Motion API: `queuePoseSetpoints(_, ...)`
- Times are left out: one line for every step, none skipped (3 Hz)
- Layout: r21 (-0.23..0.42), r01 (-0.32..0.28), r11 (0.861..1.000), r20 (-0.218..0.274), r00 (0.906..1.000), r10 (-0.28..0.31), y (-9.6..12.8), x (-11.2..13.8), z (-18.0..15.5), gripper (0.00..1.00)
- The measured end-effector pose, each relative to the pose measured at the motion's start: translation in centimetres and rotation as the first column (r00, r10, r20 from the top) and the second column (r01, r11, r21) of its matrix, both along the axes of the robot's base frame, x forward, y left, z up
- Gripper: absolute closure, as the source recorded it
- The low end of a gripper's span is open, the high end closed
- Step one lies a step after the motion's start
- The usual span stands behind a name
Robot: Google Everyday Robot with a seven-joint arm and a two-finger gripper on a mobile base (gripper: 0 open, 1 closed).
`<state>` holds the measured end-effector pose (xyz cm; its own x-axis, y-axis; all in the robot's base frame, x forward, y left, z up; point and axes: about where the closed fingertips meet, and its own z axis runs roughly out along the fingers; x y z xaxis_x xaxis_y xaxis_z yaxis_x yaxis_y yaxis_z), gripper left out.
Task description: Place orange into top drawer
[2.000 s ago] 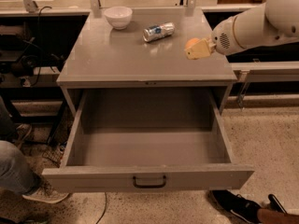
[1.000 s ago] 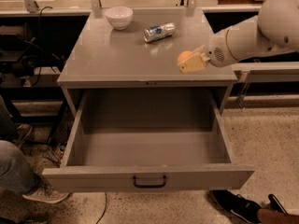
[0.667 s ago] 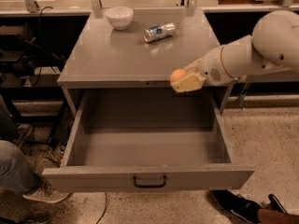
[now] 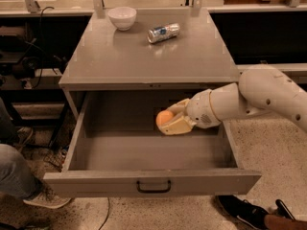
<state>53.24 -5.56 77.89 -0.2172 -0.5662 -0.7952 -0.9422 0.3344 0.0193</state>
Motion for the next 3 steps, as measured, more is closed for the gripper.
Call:
queuePoseSetpoints(-0.001,-0.007,1.000,-0.004,1.0000,0.007,0.2,-0.3,-0.3,1.00)
queuePoseSetpoints(0.009,-0.009,1.000,-0.026,0.9996,0.009,0.6,-0.4,-1.7,1.00)
queuePoseSetpoints(0.028,-0.015,0.999,-0.035,0.9992,0.016,1.6,0.0,-4.3,1.00)
